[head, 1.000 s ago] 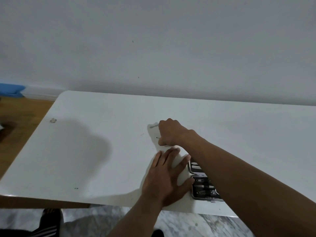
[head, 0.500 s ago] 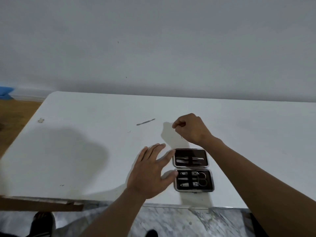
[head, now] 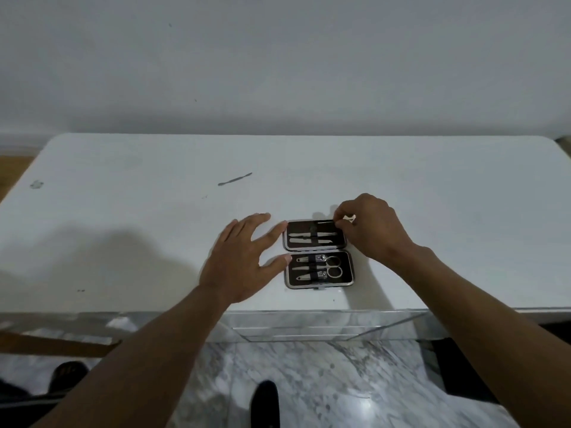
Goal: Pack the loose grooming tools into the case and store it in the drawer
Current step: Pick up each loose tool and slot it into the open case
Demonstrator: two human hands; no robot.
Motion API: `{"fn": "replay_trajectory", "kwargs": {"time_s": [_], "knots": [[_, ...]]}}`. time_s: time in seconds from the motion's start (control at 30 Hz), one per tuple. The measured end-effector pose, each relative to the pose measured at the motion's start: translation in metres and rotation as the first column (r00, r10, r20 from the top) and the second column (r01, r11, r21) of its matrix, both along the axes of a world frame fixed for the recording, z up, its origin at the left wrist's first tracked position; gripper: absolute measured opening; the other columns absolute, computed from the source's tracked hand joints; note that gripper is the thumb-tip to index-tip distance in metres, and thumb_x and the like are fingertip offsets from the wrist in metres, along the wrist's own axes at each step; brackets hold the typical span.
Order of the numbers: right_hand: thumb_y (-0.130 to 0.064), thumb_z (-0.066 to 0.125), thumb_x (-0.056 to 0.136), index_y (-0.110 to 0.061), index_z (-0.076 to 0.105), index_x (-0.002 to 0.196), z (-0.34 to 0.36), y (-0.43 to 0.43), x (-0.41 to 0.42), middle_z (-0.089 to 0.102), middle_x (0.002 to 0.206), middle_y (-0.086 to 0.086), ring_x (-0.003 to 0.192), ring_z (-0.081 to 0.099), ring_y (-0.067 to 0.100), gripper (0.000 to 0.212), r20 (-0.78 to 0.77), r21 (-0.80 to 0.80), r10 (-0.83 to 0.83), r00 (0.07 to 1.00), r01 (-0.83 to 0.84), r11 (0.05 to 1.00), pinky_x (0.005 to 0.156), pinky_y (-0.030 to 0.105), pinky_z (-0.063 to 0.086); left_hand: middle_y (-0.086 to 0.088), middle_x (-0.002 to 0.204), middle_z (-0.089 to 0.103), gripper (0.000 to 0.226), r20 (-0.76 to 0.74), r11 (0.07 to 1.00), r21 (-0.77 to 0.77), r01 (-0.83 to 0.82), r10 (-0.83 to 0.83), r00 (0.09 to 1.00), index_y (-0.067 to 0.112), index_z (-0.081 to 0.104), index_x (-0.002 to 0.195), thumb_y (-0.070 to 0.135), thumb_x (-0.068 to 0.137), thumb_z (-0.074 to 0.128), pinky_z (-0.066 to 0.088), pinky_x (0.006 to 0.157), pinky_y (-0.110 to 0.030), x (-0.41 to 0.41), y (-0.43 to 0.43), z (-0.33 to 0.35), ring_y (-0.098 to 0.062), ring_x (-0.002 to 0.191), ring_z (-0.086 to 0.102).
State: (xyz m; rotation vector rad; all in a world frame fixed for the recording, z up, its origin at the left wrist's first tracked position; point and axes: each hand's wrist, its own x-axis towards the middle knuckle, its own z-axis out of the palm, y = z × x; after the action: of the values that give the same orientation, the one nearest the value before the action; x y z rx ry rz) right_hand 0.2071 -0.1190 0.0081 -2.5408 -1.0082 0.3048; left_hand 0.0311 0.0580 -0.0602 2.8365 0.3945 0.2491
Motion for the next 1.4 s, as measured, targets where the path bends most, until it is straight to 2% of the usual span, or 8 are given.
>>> {"fn": "replay_trajectory", "kwargs": {"time_s": [0.17,0.33,0.4,0.87,1.23,1.4], "knots": [[-0.013,0.051,0.09,-0.018,0.069,0.102,0.004,-0.004,-0.005,0.065,0.096,0.008,0.093,0.058,0.027,0.023,0.071,-0.099,0.104,0.992,-0.097,0.99,0.072,0.028,0.034,0.002,0.152,0.038,0.066,-0.012,1.0,0.01,-0.005,0.005,1.0,0.039,0.036,0.147,0.071,0.09,0.027,0.018,0.118,-0.041,0.001,0.0,-0.001,-0.016,0.141,0.03],[-0.008,0.048,0.086,-0.016,0.068,0.097,0.004,-0.003,-0.007,0.066,0.093,0.01,0.084,0.06,0.033,0.024,0.162,-0.169,0.189,0.968,-0.162,0.972,0.071,0.037,0.049,0.003,0.152,0.038,0.065,-0.016,1.0,0.009,-0.011,0.011,1.0,0.04,0.035,0.147,0.071,0.091,0.028,0.018,0.119,-0.041,0.001,0.002,-0.002,-0.016,0.14,0.03],[-0.008,0.049,0.085,-0.016,0.069,0.095,0.006,-0.003,-0.007,0.065,0.091,0.01,0.082,0.06,0.033,0.024,0.17,-0.19,0.211,0.963,-0.178,0.966,0.071,0.039,0.051,0.003,0.152,0.038,0.065,-0.016,1.0,0.017,-0.011,0.011,1.0,0.04,0.035,0.147,0.071,0.091,0.027,0.019,0.118,-0.041,0.002,0.001,-0.002,-0.016,0.14,0.03],[0.0,0.049,0.081,-0.012,0.069,0.093,0.009,-0.002,0.0,0.068,0.096,0.009,0.089,0.06,0.03,0.027,0.148,-0.183,0.22,0.964,-0.192,0.964,0.074,0.037,0.049,0.001,0.151,0.041,0.066,-0.006,1.0,0.029,-0.003,0.003,1.0,0.037,0.039,0.147,0.071,0.091,0.026,0.026,0.116,-0.045,0.002,0.002,-0.002,-0.019,0.139,0.034],[0.002,0.049,0.077,-0.01,0.066,0.083,-0.001,0.01,-0.003,0.067,0.085,0.01,0.079,0.06,0.031,0.022,0.135,-0.167,0.235,0.963,-0.212,0.963,0.07,0.038,0.051,0.001,0.151,0.042,0.064,-0.004,0.999,0.037,-0.002,0.002,1.0,0.037,0.04,0.146,0.07,0.092,0.028,0.023,0.116,-0.043,0.001,0.002,-0.001,-0.018,0.139,0.035],[0.004,0.048,0.076,-0.01,0.066,0.085,-0.005,0.017,-0.005,0.067,0.085,0.01,0.079,0.059,0.031,0.024,0.147,-0.166,0.25,0.957,-0.225,0.96,0.069,0.037,0.051,0.001,0.151,0.041,0.064,-0.006,1.0,0.028,-0.006,0.006,1.0,0.038,0.04,0.146,0.07,0.092,0.028,0.022,0.116,-0.043,0.002,0.002,-0.001,-0.018,0.14,0.033]]}}
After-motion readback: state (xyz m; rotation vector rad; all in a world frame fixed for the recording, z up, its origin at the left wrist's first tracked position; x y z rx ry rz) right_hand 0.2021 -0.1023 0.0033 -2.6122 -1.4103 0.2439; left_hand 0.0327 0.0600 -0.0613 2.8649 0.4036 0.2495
